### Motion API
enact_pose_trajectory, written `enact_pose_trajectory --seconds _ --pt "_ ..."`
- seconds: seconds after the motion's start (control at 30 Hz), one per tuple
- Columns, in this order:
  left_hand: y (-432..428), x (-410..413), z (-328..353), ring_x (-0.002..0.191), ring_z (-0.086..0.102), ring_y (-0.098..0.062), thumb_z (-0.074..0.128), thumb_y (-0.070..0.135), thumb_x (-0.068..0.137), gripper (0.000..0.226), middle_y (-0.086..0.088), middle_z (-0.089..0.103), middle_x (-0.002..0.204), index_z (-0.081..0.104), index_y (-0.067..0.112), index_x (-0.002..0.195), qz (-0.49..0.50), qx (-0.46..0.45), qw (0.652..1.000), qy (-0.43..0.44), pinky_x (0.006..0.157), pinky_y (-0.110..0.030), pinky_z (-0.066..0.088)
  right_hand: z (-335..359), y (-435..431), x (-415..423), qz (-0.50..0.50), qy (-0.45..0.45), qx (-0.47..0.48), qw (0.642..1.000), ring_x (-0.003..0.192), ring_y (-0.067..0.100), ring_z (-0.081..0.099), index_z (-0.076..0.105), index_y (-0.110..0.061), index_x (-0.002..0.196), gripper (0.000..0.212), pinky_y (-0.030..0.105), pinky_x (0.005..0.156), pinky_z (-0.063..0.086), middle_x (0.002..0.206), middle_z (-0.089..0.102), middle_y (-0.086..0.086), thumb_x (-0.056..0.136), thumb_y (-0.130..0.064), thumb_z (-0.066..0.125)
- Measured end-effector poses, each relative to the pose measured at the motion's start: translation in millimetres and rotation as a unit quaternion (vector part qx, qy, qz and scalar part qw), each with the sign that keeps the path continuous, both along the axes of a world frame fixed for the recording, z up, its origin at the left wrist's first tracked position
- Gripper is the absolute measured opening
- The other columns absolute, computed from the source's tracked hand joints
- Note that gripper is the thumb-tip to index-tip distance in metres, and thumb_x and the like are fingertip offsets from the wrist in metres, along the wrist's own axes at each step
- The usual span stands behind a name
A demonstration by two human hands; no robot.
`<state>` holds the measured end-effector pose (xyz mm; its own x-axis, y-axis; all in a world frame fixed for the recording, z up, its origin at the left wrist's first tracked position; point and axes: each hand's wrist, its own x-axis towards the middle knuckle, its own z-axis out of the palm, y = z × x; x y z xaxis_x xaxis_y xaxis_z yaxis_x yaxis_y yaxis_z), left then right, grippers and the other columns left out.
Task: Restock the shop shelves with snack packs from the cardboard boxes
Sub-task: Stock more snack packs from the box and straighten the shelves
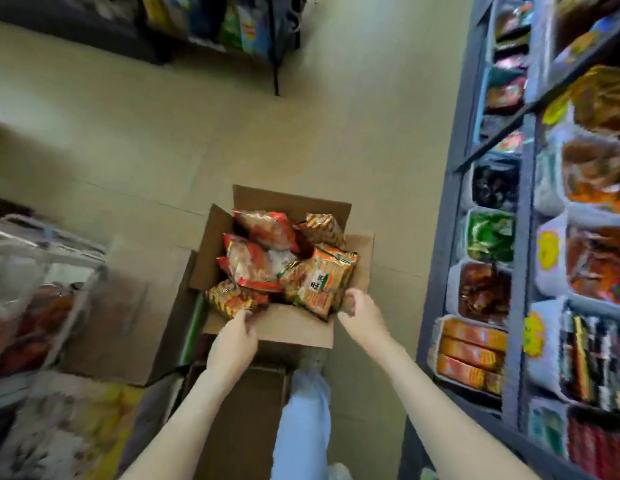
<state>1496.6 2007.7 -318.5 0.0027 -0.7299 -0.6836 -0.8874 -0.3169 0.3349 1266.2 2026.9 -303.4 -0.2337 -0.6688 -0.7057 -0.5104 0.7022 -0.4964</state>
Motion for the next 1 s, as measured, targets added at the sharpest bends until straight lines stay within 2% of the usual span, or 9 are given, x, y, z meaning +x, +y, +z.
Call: enact_pose_trajectory --seconds 0.13,0.27,0.33,0.47,0.6,0.77,0.83,0.93,1.0 --pt "-26.8 -3.5 -70.2 0.1 0.062 -0.022 0.045 0.023 0.098 0.04 -0.005 0.063 0.119 0.04 0.02 0.138 0.024 0.053 0.998 -0.012 0.074 -0.029 0.05 -80.4 -34.5 -13.2 -0.094 -0.017 0.052 0.994 0.115 0.021 0.051 0.042 -0.008 0.137 0.05 0.024 0.088 0.039 0.134 0.049 0.01 0.09 -0.01 0.058" --pt "-38.7 -18.2 -164.8 0.104 0.059 -0.022 0.045 0.022 0.098 0.044 -0.005 0.06 0.119 0.037 0.019 0.141 0.012 0.084 0.996 0.004 0.076 -0.029 0.047 -186.8 -45.6 -20.5 -0.21 -0.048 0.107 0.971 0.105 0.017 0.05 0.038 -0.008 0.14 0.057 0.033 0.094 0.044 0.132 0.051 0.011 0.09 -0.014 0.063" --pt "-37.8 -25.4 -209.7 0.103 0.058 -0.023 0.046 0.021 0.098 0.047 -0.006 0.059 0.116 0.035 0.019 0.143 0.026 0.1 0.995 0.013 0.082 -0.033 0.048 -240.6 -46.4 -20.5 -0.246 -0.066 0.121 0.959 0.111 0.018 0.049 0.035 -0.007 0.142 0.063 0.03 0.094 0.041 0.136 0.049 0.011 0.088 -0.017 0.067" --pt "-24.0 -40.0 -275.9 0.089 0.051 -0.017 0.046 0.022 0.097 0.045 0.004 0.053 0.1 0.036 0.022 0.142 0.046 0.121 0.991 0.026 0.076 -0.029 0.041 -331.6 -45.6 -14.3 -0.29 -0.065 0.12 0.947 0.124 0.025 0.049 0.033 -0.007 0.14 0.08 0.034 0.1 0.042 0.14 0.046 0.011 0.078 -0.031 0.078" --pt "-11.3 -49.7 -301.4 0.094 0.054 -0.018 0.048 0.024 0.097 0.043 0.004 0.055 0.103 0.04 0.021 0.139 0.058 0.143 0.987 0.05 0.079 -0.031 0.042 -371.3 -45.6 0.1 -0.348 -0.087 0.082 0.93 0.109 0.022 0.06 0.049 -0.018 0.115 0.053 0.04 0.097 0.048 0.119 0.061 0.001 0.074 -0.029 0.081" --pt "-12.5 -67.1 -263.7 0.095 0.053 -0.01 0.051 0.03 0.097 0.057 0.007 0.054 0.108 0.027 0.021 0.147 0.059 0.117 0.987 0.094 0.08 -0.026 0.041 -333.3 -42.3 -1.7 -0.357 -0.117 0.035 0.926 0.106 0.017 0.061 0.049 -0.024 0.118 0.041 0.041 0.095 0.05 0.117 0.063 -0.002 0.084 -0.02 0.071" --pt "-21.9 -80.6 -229.6 0.106 0.051 -0.006 0.055 0.037 0.094 0.071 0.009 0.049 0.12 0.014 0.025 0.151 0.019 0.073 0.986 0.149 0.089 -0.027 0.044 -291.9 -39.5 -13.3 -0.336 -0.107 0.036 0.935 0.106 0.014 0.057 0.047 -0.018 0.124 0.043 0.034 0.094 0.047 0.12 0.06 -0.001 0.086 -0.02 0.069" --pt "-38.9 -110.1 -170.1 0.121 0.034 0.001 0.061 0.036 0.091 0.079 0.015 0.033 0.129 0.011 0.026 0.152 -0.051 0.014 0.976 0.212 0.102 -0.023 0.033 -214.5 -23.7 -42.3 -0.331 -0.122 0.025 0.935 0.113 0.014 0.056 0.046 -0.016 0.127 0.045 0.037 0.097 0.047 0.121 0.058 -0.005 0.088 -0.02 0.067" --pt "-47.8 -130.5 -127.2 0.126 0.027 0.002 0.064 0.042 0.088 0.083 0.014 0.028 0.134 0.01 0.032 0.15 -0.077 0.003 0.962 0.262 0.108 -0.023 0.026 -151.4 -9.1 -64.7 -0.333 -0.135 -0.007 0.933 0.104 0.007 0.061 0.049 -0.021 0.119 0.035 0.026 0.086 0.053 0.112 0.061 -0.008 0.089 -0.015 0.066"
